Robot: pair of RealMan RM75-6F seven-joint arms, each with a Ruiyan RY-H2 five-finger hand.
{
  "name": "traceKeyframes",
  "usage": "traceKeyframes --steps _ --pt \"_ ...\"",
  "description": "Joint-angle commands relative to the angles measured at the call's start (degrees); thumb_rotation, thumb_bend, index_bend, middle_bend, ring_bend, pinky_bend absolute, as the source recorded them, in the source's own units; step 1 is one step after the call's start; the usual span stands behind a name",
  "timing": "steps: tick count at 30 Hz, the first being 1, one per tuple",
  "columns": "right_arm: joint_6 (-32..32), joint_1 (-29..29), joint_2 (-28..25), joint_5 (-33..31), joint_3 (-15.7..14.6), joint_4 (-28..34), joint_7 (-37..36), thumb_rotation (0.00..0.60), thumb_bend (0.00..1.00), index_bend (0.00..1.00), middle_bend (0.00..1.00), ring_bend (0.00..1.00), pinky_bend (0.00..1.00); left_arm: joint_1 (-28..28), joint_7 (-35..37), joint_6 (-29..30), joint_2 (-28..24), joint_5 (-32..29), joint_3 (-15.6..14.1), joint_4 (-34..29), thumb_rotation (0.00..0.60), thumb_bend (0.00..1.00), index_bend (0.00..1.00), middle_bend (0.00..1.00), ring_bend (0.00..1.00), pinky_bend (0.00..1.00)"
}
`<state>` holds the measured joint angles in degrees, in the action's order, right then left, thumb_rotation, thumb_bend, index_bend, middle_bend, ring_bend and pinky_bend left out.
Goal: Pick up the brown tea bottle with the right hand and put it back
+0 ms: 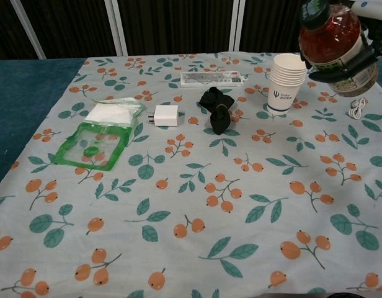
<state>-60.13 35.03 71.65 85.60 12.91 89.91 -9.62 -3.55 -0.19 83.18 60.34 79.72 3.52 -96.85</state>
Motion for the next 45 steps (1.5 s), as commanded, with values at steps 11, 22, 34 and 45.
traceKeyframes --steps 11,22,34,45 --pt "-7.9 3.1 -0.8 1.9 2.4 14.4 31.8 0.600 0.42 0.52 0.49 0.53 0.63 0.2 0.3 0.3 -0.2 0.1 0.0 -0.1 0.600 0.37 0.07 0.00 0.00 0.00" --pt "-15.0 2.0 -0.1 2.8 5.9 19.2 -27.8 0.600 0.43 0.52 0.48 0.54 0.63 0.1 0.5 0.0 -0.3 0.0 0.0 0.0 0.600 0.37 0.07 0.00 0.00 0.00" --pt "-10.8 0.7 -4.2 -4.0 10.7 22.5 -79.3 0.600 0.43 0.52 0.47 0.54 0.63 0.0 1.1 -0.2 -0.4 -0.1 0.1 0.2 0.600 0.37 0.07 0.00 0.00 0.00" --pt "-3.1 3.1 -4.7 -3.0 5.0 12.6 -53.1 0.600 0.42 0.52 0.48 0.56 0.64 0.0 0.9 -0.2 -0.4 -0.1 0.0 0.2 0.600 0.37 0.07 0.00 0.00 0.00"
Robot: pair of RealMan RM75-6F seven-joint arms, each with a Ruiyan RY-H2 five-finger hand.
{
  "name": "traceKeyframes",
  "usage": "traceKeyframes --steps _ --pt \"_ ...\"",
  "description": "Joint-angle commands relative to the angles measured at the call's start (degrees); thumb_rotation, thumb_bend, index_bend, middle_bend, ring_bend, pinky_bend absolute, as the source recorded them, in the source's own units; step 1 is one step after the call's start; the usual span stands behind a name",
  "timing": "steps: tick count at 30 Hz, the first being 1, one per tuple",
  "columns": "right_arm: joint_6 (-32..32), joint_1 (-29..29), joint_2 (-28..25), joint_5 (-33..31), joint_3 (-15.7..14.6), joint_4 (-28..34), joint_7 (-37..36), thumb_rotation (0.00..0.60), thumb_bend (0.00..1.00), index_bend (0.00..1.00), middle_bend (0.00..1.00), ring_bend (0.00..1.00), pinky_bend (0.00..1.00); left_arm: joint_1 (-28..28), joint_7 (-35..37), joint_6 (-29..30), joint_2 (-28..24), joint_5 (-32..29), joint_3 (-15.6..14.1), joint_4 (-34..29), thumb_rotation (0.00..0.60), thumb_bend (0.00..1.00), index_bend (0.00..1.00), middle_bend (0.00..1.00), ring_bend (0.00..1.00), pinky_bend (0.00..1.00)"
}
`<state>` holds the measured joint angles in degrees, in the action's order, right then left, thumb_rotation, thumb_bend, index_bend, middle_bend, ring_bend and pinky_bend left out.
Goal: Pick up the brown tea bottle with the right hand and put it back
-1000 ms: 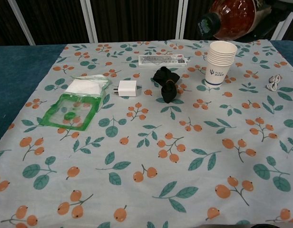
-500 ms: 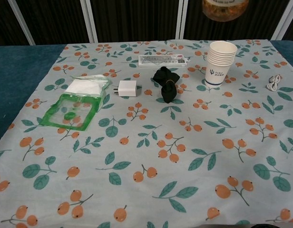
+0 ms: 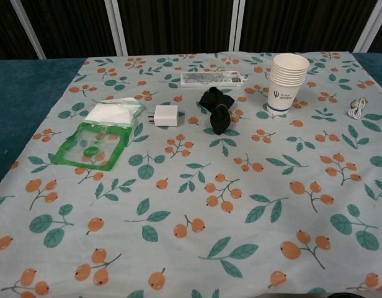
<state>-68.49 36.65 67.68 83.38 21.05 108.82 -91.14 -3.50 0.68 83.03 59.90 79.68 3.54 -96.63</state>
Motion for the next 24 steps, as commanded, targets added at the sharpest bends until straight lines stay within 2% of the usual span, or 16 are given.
traceKeyframes --steps 1,7,15,20,24 --pt "5.0 1.5 -0.1 -1.4 -3.5 -7.4 34.2 0.600 0.42 0.52 0.48 0.56 0.64 0.0 0.0 -0.1 0.0 0.0 0.0 0.0 0.600 0.37 0.07 0.00 0.00 0.00" --pt "0.5 1.5 5.9 -5.3 -5.4 -13.8 69.5 0.600 0.42 0.52 0.47 0.56 0.64 0.0 -0.2 -0.1 0.0 -0.1 0.0 0.0 0.600 0.37 0.07 0.00 0.00 0.00" --pt "-4.1 2.1 10.0 -4.6 -8.2 -22.4 102.8 0.600 0.43 0.52 0.47 0.56 0.63 0.0 -0.3 -0.1 0.0 -0.2 0.0 -0.2 0.600 0.37 0.07 0.00 0.00 0.00" --pt "-6.4 2.3 11.8 -3.6 -8.9 -26.4 116.5 0.600 0.44 0.52 0.47 0.56 0.63 -0.1 -0.4 -0.2 0.0 -0.1 -0.1 -0.2 0.600 0.37 0.07 0.00 0.00 0.00" --pt "-7.6 2.0 12.4 -3.7 -8.6 -26.2 120.2 0.600 0.44 0.52 0.47 0.56 0.63 -0.1 -0.3 -0.3 -0.1 -0.3 0.0 -0.2 0.600 0.37 0.07 0.00 0.00 0.00"
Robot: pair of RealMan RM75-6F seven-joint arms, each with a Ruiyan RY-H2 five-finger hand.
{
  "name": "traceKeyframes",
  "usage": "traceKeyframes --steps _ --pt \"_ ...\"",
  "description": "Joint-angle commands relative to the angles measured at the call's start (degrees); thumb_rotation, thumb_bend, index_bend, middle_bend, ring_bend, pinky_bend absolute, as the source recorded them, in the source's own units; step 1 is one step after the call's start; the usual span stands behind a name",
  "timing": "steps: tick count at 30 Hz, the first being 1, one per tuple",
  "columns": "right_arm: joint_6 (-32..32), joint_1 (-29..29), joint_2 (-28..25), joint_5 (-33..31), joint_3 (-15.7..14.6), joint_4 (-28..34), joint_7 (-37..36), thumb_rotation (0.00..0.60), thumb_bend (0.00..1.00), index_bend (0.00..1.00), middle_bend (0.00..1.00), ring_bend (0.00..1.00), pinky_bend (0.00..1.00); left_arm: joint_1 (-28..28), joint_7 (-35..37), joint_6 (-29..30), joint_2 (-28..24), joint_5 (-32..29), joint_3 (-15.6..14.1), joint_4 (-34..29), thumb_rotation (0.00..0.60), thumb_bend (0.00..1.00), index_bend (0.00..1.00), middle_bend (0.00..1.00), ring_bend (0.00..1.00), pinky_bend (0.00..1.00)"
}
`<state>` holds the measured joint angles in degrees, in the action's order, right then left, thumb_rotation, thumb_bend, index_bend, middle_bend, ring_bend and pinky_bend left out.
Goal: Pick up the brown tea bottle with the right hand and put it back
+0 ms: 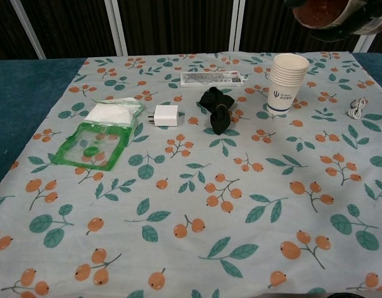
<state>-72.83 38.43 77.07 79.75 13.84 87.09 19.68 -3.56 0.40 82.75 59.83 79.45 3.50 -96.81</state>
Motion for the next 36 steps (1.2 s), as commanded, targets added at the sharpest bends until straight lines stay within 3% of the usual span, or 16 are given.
traceKeyframes --steps 1,4,7,14,17,22,28,32,36 --pt "-3.4 0.1 3.1 0.0 -1.4 -4.4 9.7 0.600 0.44 0.52 0.47 0.56 0.63 0.0 0.0 -0.1 0.0 0.0 0.0 0.0 0.600 0.37 0.07 0.00 0.00 0.00" --pt "-2.9 -0.3 3.3 -1.0 -1.1 -2.8 7.6 0.600 0.44 0.52 0.47 0.56 0.63 -0.1 -0.1 -0.1 0.0 0.0 0.0 0.0 0.600 0.37 0.07 0.00 0.00 0.00" --pt "-0.7 -1.4 3.4 -5.1 0.5 2.3 -2.5 0.600 0.44 0.52 0.47 0.56 0.62 0.0 0.0 0.0 -0.1 0.1 0.0 0.0 0.600 0.37 0.07 0.00 0.00 0.00" --pt "14.5 -3.7 -5.5 -12.7 6.1 19.8 -40.9 0.600 0.45 0.52 0.47 0.56 0.62 0.0 -0.1 0.1 0.0 0.1 0.0 0.1 0.600 0.37 0.07 0.00 0.00 0.00" --pt "21.2 -4.7 -11.4 -10.5 8.4 24.0 -57.0 0.600 0.45 0.52 0.47 0.56 0.62 0.0 -0.1 0.2 0.1 0.2 0.0 0.1 0.600 0.37 0.07 0.00 0.00 0.00" --pt "25.6 -6.9 -16.2 -2.7 10.5 26.1 -79.3 0.600 0.45 0.52 0.47 0.56 0.62 0.0 -0.2 0.1 0.1 0.2 -0.1 0.1 0.600 0.37 0.07 0.00 0.00 0.00" --pt "21.2 -8.7 -15.7 7.7 8.0 21.0 -89.6 0.600 0.45 0.52 0.47 0.56 0.61 0.0 -0.3 0.1 0.1 0.2 -0.1 0.0 0.600 0.37 0.07 0.00 0.00 0.00" --pt "17.6 -9.3 -13.5 9.7 6.1 18.3 -87.1 0.600 0.45 0.52 0.47 0.56 0.61 0.1 -0.4 0.1 0.1 0.2 -0.1 -0.1 0.600 0.37 0.07 0.00 0.00 0.00" --pt "13.0 -10.4 -9.2 8.8 4.6 15.4 -78.5 0.600 0.45 0.52 0.47 0.56 0.59 0.1 -0.5 0.1 0.1 0.1 -0.1 -0.1 0.600 0.37 0.07 0.00 0.00 0.00"
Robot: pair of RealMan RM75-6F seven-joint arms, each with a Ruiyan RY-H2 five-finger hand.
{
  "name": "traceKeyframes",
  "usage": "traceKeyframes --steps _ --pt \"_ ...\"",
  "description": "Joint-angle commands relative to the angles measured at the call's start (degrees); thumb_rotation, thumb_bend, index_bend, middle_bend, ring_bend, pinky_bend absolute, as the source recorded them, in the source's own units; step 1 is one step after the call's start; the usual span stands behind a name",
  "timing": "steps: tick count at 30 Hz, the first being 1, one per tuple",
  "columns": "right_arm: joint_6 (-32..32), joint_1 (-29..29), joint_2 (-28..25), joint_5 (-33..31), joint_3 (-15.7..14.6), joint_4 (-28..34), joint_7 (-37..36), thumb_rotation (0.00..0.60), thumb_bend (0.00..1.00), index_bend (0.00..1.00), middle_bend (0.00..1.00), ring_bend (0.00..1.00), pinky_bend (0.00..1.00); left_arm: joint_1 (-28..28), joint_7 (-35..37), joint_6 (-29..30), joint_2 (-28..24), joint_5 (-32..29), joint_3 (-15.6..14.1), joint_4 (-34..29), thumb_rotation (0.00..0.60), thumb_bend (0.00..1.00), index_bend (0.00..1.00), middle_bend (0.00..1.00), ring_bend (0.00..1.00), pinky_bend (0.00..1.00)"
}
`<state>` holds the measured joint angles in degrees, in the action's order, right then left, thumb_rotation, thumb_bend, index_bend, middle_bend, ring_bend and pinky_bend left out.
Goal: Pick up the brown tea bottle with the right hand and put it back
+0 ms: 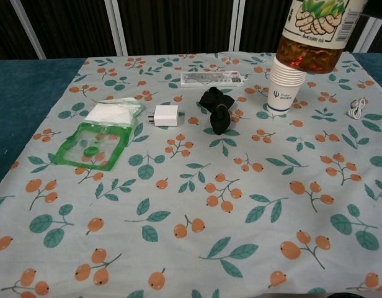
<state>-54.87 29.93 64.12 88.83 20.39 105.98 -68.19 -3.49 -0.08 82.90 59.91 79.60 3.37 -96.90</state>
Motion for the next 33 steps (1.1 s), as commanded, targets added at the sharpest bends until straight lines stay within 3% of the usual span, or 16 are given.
traceKeyframes --steps 1,8,22,33 --pt "-6.2 -2.2 5.1 -0.7 -2.2 -4.3 11.9 0.600 0.45 0.52 0.47 0.56 0.58 0.0 -0.1 -0.1 0.0 0.0 0.0 0.0 0.600 0.37 0.07 0.00 0.00 0.00" --pt "-12.0 -3.4 15.5 -4.4 -4.6 -11.5 26.2 0.600 0.45 0.52 0.46 0.54 0.56 0.0 -0.1 -0.1 0.0 -0.1 0.0 0.0 0.600 0.37 0.07 0.00 0.00 0.00" --pt "-9.9 -1.3 27.6 -10.7 -5.3 -30.0 26.8 0.600 0.45 0.52 0.45 0.52 0.54 -0.1 0.3 -0.4 -0.1 -0.4 0.1 0.2 0.600 0.37 0.07 0.00 0.00 0.00" --pt "-9.8 -0.9 35.5 -14.6 -4.3 -40.9 26.4 0.600 0.45 0.52 0.44 0.52 0.52 -0.2 0.0 -0.5 -0.1 -0.5 0.1 0.2 0.600 0.37 0.07 0.00 0.00 0.00"
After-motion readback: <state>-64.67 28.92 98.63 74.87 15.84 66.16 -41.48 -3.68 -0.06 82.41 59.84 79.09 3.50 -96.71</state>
